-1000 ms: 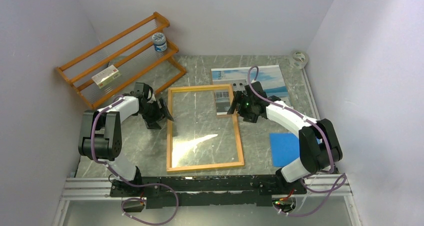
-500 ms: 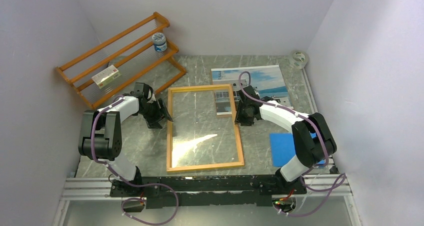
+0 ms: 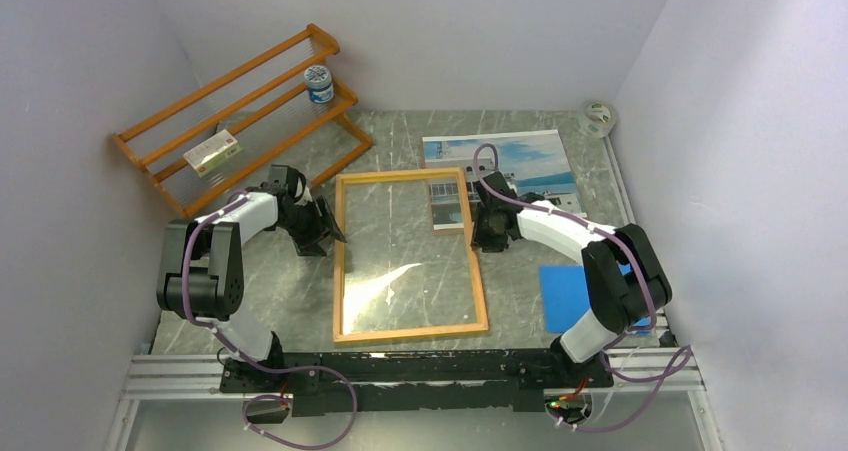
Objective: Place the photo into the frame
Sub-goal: Place the photo frame item in the photo frame.
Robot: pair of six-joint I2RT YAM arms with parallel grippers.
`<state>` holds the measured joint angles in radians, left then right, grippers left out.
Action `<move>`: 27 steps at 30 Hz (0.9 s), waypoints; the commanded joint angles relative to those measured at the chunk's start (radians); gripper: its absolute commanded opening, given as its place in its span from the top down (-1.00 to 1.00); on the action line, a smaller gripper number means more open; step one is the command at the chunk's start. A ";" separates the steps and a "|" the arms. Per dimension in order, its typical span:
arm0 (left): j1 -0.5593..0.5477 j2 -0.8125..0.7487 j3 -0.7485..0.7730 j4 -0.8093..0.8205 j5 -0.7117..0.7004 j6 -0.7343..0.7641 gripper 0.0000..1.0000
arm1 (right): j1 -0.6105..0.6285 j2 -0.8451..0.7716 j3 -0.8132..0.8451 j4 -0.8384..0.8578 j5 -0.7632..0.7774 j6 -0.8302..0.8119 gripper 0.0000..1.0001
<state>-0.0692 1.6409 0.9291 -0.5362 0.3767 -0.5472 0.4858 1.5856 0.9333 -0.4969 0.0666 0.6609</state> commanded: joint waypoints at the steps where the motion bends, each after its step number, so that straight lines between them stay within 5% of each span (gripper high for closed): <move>1: 0.002 0.009 -0.015 0.027 0.052 -0.026 -0.35 | 0.017 0.042 0.018 0.010 -0.042 -0.047 0.31; 15: 0.002 0.030 -0.036 0.065 0.123 -0.037 -0.34 | 0.045 0.046 0.028 0.014 -0.088 -0.111 -0.09; 27: 0.002 0.037 -0.035 0.073 0.138 -0.039 -0.38 | 0.045 -0.071 -0.050 0.151 -0.332 -0.153 -0.50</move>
<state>-0.0586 1.6646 0.9035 -0.4919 0.4747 -0.5724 0.5259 1.5826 0.9058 -0.4225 -0.1341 0.4976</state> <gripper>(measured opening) 0.680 0.730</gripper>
